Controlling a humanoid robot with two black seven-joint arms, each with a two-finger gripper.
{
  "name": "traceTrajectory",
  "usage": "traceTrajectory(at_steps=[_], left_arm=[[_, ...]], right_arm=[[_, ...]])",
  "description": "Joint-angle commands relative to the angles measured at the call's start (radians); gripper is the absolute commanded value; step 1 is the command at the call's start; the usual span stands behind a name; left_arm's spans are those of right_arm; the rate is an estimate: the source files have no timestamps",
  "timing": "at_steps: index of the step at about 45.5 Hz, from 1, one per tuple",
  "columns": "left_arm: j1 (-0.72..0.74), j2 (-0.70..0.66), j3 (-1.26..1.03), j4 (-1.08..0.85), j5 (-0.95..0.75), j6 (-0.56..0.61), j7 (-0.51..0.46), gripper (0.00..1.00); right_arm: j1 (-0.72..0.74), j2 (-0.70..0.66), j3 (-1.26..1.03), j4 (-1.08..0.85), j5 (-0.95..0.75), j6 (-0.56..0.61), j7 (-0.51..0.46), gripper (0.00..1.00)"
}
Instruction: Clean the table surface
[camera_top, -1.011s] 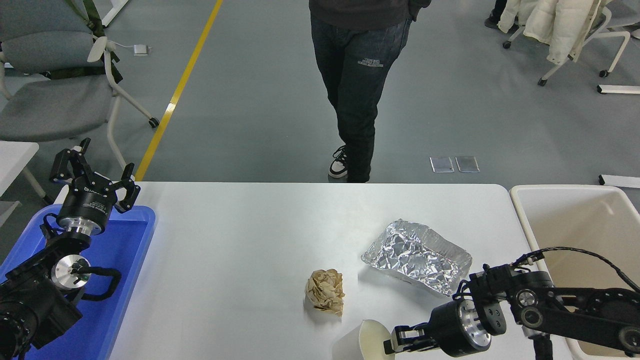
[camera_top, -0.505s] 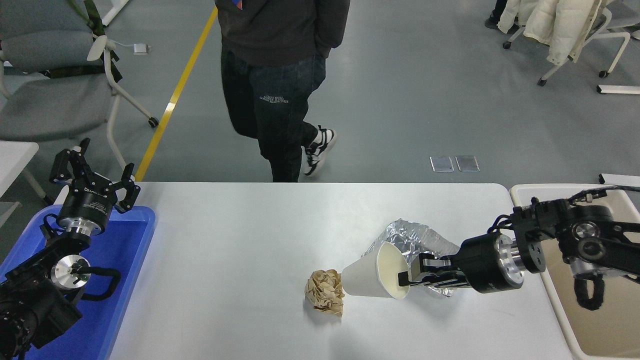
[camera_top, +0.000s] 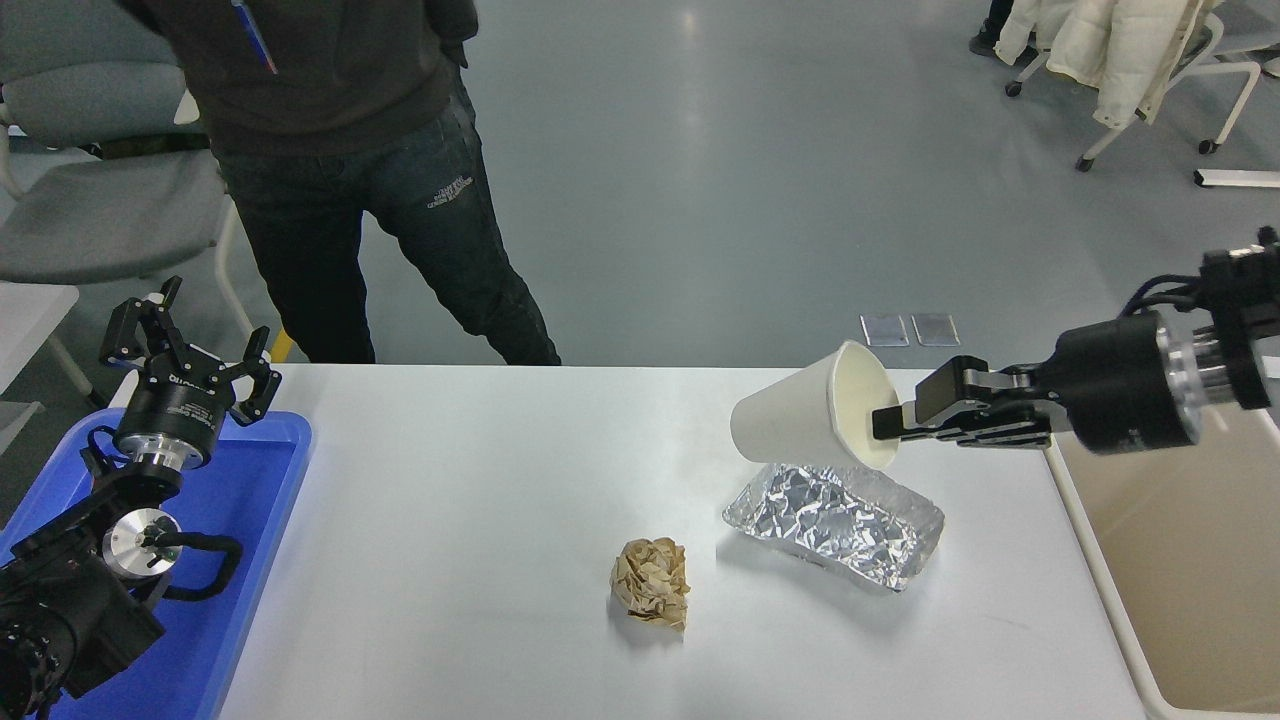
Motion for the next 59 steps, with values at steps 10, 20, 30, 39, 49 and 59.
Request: traceTrajectory(at_steps=[10,20,30,39,49,59], left_arm=[[0.0,0.0,0.0,0.0,0.001,0.0,0.0,1.0],[0.0,0.0,0.0,0.0,-0.001,0.0,0.0,1.0],[0.002,0.0,0.0,0.0,0.001,0.002,0.0,1.0],[0.002,0.0,0.0,0.0,-0.001,0.002,0.0,1.0],[0.002,0.0,0.0,0.0,-0.001,0.002,0.0,1.0],[0.002,0.0,0.0,0.0,-0.001,0.002,0.0,1.0]], right_arm=[[-0.065,-0.191,0.021,-0.116,-0.005,0.003,0.012,0.0],[-0.145,-0.253,0.023,-0.312,0.067,-0.023,0.111,0.0],[-0.228,-0.29,0.018,-0.455,0.165,-0.023,0.174,0.0],[-0.308,-0.285,-0.005,-0.651,0.243,-0.021,0.262,0.0],[-0.355,-0.233,-0.04,-0.837,0.268,-0.018,0.337,0.0],[-0.433,-0.142,-0.04,-1.019,0.318,-0.018,0.372,0.0]])
